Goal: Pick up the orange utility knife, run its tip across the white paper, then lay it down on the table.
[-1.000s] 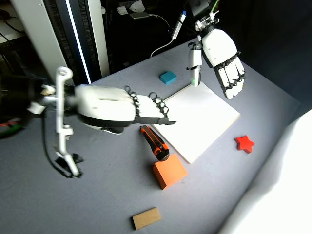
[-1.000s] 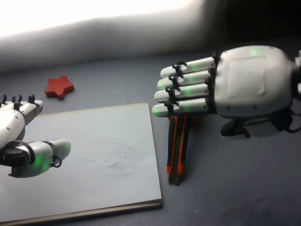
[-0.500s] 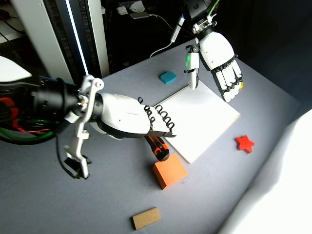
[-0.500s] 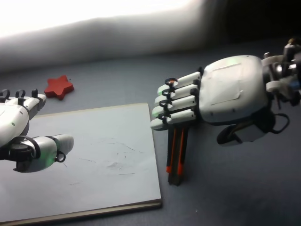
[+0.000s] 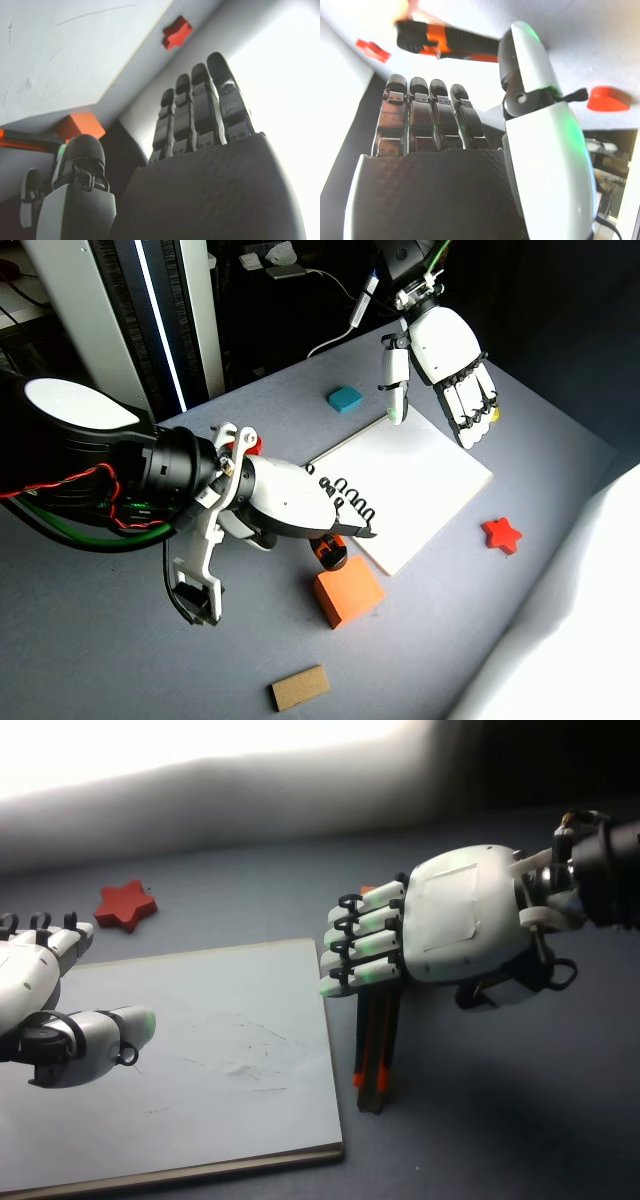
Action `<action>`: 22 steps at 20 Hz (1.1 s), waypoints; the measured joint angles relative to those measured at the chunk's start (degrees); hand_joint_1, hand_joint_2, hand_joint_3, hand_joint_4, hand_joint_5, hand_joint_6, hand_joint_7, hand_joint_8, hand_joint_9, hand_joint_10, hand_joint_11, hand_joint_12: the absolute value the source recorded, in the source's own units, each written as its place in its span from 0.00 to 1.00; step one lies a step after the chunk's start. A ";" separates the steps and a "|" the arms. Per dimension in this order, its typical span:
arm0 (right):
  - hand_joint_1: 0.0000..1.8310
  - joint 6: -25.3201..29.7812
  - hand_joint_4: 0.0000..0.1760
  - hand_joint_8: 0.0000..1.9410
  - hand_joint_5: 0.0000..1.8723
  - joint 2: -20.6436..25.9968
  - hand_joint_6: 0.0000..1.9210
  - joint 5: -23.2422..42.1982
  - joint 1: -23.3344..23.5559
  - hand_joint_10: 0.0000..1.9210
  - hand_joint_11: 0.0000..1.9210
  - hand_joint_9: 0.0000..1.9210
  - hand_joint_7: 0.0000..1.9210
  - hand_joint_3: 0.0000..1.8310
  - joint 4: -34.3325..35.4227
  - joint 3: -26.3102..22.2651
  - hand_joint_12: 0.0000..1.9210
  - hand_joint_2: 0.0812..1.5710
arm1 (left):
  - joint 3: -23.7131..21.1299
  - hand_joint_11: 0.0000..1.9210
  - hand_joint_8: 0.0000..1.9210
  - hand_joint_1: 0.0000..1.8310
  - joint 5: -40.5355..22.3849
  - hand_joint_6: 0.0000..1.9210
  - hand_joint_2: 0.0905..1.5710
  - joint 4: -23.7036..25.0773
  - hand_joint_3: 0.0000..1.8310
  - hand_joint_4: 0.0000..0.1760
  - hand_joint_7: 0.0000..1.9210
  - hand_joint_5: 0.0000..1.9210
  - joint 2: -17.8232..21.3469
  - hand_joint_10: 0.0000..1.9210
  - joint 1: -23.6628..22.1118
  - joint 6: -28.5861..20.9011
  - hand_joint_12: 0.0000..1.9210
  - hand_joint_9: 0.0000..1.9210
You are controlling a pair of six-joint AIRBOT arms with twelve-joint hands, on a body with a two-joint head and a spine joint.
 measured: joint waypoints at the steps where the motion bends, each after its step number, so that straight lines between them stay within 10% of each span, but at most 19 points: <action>1: 0.64 0.02 0.00 0.00 0.00 -0.22 0.00 -0.20 -0.22 0.00 0.00 0.00 0.00 0.00 0.04 -0.02 0.00 0.69 | 0.00 0.00 0.00 0.00 0.11 0.00 0.80 -0.02 0.00 0.03 0.09 0.04 0.00 0.00 0.00 -0.02 0.40 0.10; 22: 0.65 0.20 0.00 0.00 0.00 -8.24 0.00 -10.73 -4.70 0.00 0.00 0.00 0.00 0.00 2.47 3.15 0.00 0.70 | -0.31 0.00 0.00 0.00 0.11 0.00 0.79 0.07 0.00 0.18 0.09 0.04 -0.11 0.00 0.48 -0.11 0.47 0.13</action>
